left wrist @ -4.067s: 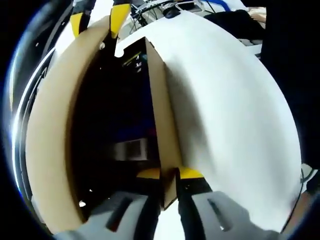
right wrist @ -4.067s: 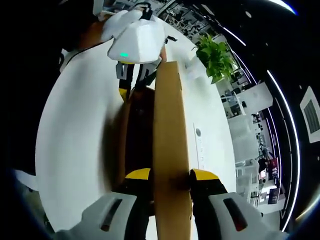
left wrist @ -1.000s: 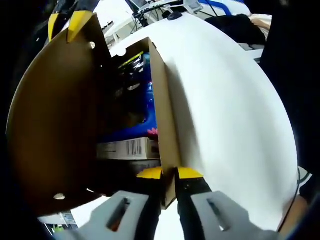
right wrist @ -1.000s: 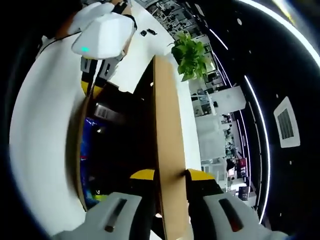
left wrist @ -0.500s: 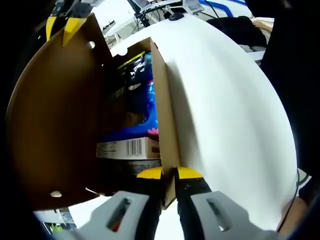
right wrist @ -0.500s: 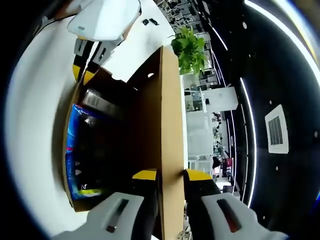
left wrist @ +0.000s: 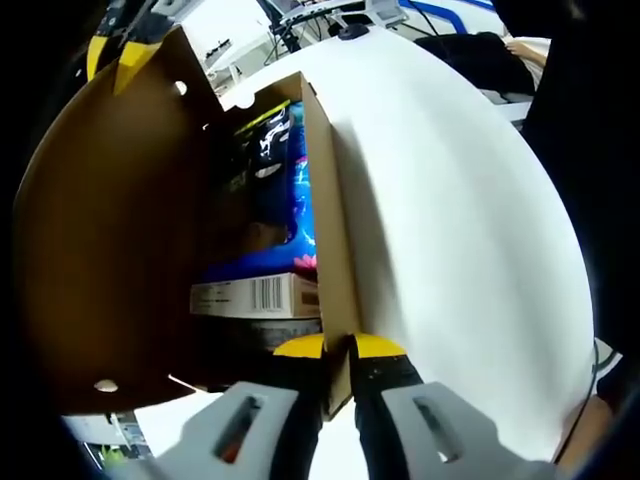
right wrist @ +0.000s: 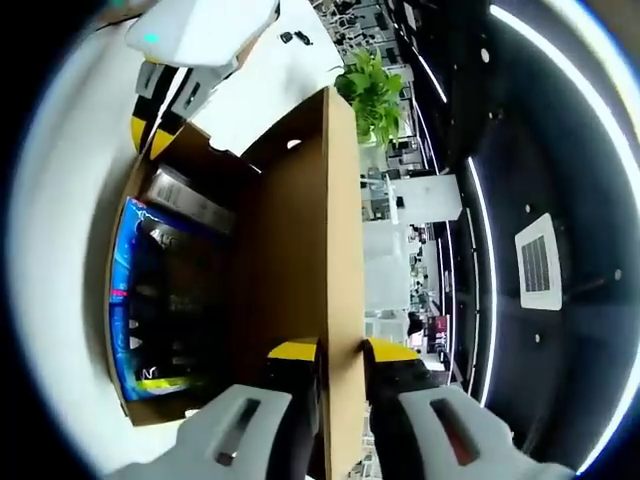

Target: Operate the shoe box by opening the lid, removing the specified soft item, and placing it in the target area until the item is outside and the box remains undamaged.

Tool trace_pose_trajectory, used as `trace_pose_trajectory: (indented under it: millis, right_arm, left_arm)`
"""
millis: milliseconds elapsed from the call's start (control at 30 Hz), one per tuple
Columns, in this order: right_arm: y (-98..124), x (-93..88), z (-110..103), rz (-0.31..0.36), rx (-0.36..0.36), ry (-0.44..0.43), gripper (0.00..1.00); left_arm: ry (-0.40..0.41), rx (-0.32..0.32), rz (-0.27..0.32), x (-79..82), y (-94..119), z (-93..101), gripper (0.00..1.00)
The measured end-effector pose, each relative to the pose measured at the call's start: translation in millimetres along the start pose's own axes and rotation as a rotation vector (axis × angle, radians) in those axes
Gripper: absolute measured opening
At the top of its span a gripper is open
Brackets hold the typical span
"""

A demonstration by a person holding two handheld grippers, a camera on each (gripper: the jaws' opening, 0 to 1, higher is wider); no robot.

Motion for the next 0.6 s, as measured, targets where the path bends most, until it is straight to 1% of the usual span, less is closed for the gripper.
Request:
trace_pose_trajectory:
  millis: [167,400,600]
  right_arm:
    - [-2.6,0.5,1.1,-0.009,-0.035,0.017,0.13]
    - [-5.2,-0.4,3.9,-0.01,-0.062,0.011,0.12]
    - [-7.9,-0.6,5.7,-0.015,-0.082,0.029,0.1]
  left_arm:
    - [0.002,-0.004,0.0,-0.3,-0.7,0.3,0.08]
    - [0.007,-0.008,0.002,-0.6,-1.2,0.4,0.08]
    - [0.01,-0.01,-0.001,-1.0,-2.1,0.5,0.08]
Point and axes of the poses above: the point that each gripper's makers call its tool centre point, and the gripper's own axes: y roughly backward along the fingers, z roughly to its right, x roughly out of its top, the point moved 4 cm from there along y, roughly backward along the fingers, and after that the axes turned 7 degrees about -y, right-handed, at the moved point
